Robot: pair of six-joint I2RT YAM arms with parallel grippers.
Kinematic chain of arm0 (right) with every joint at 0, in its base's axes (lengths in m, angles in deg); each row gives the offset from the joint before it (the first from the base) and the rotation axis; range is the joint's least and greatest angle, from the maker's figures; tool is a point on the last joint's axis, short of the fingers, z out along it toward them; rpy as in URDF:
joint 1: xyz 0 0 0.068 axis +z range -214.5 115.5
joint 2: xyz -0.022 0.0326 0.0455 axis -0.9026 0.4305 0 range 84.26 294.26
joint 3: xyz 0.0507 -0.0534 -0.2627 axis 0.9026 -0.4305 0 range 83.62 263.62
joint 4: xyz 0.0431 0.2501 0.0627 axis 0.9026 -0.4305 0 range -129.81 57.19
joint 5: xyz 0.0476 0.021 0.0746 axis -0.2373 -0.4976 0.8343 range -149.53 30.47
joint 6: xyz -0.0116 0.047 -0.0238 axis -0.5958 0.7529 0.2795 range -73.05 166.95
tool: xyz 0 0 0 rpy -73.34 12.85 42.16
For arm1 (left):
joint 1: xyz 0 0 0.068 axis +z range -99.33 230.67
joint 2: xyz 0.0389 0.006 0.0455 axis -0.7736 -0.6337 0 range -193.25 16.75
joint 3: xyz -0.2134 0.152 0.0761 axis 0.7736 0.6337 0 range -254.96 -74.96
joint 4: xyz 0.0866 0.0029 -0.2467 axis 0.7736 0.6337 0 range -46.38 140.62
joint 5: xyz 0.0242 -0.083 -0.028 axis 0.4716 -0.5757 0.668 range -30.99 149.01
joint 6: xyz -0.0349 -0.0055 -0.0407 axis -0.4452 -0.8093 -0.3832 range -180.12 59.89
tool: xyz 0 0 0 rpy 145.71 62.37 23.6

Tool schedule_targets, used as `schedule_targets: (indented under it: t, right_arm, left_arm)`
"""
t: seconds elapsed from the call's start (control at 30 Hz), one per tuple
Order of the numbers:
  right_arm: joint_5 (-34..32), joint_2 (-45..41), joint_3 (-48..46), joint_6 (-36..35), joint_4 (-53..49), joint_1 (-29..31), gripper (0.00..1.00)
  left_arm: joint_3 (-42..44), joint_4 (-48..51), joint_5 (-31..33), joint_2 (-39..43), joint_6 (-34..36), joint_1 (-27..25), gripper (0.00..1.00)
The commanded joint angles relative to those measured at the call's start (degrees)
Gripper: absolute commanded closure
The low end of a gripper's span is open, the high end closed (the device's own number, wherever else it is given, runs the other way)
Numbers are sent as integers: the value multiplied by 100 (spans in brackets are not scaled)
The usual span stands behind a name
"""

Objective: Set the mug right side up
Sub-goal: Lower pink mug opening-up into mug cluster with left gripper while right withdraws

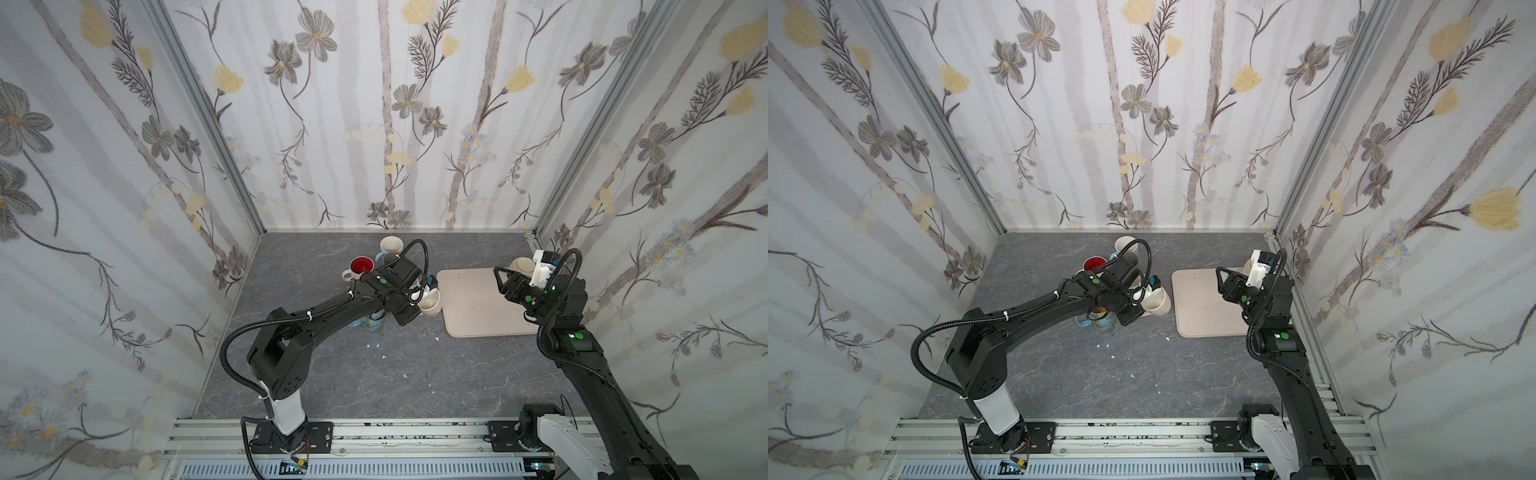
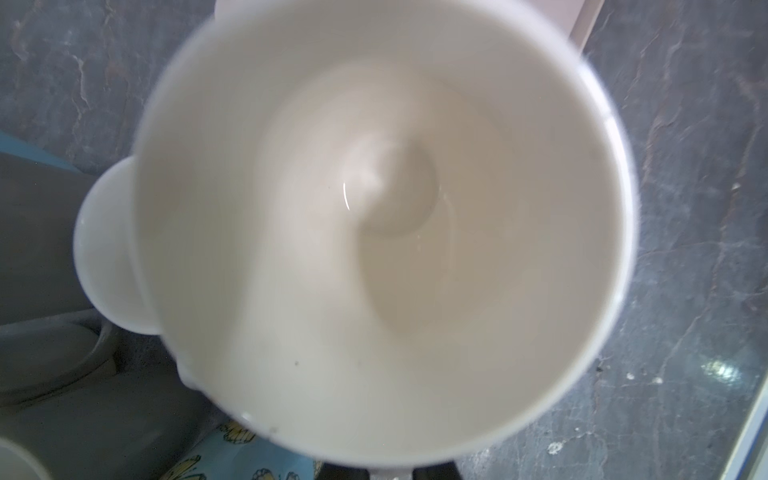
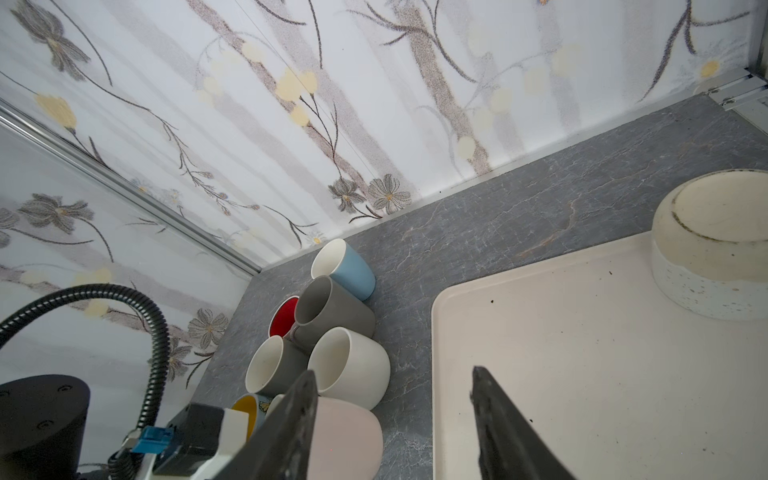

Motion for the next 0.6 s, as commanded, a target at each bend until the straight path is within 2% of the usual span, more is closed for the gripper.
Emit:
schedule_targets:
  t: [0.0, 0.23, 0.4, 0.57]
  right_arm:
    - [132, 33, -32, -4, 227, -60, 41]
    - [93, 228, -24, -196, 163, -227, 41]
    - [-543, 781, 267, -493, -100, -380, 41]
    - [-1167, 1651, 1007, -981, -367, -508, 38]
  left_arm:
    - [-173, 273, 599, -161, 298, -23, 100]
    - [-268, 375, 919, -392, 349, -29, 100]
    - [-312, 390, 1067, -504, 412, -28, 100]
    - [-348, 454, 1114, -622, 439, -24, 100]
